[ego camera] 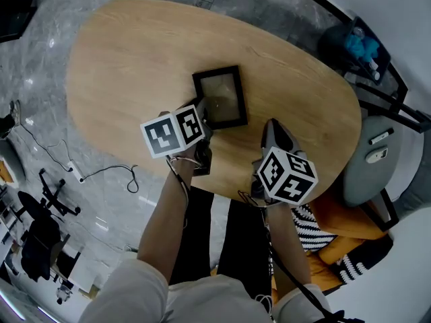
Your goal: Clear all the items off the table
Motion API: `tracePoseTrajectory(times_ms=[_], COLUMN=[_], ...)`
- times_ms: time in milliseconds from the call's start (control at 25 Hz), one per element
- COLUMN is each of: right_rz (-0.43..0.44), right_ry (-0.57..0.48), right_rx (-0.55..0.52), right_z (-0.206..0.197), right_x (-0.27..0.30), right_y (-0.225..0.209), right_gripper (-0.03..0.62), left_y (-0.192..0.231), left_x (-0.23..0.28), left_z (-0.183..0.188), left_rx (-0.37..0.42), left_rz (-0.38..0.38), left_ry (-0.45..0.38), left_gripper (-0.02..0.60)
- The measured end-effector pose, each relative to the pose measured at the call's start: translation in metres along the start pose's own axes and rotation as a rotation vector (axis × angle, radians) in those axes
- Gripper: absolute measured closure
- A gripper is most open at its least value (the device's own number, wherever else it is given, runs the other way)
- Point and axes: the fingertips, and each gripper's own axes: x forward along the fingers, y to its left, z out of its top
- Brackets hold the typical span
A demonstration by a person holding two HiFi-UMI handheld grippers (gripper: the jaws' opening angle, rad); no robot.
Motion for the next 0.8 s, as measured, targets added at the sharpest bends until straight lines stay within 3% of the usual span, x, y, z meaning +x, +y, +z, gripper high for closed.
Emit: tracePoseTrajectory(times_ms=[600,800], right_rz=[0.003,-0.008], right_ry=[-0.029,-0.035], right_rx=[0.006,0.011], right_z=[-0.006,-0.01], right_x=[-0.013,-0.018], right_y=[-0.001,-0.008], right_gripper=[0.569,0.569], left_y=[-0.003,-0.016], left_x=[-0.006,-0.016], left_z=[0.0,-0.011], left_rx=[0.016,0.07], left_rz=[-0.052,-0.069], left_ry=[0.01,-0.004], left_gripper=[0.508,0.508])
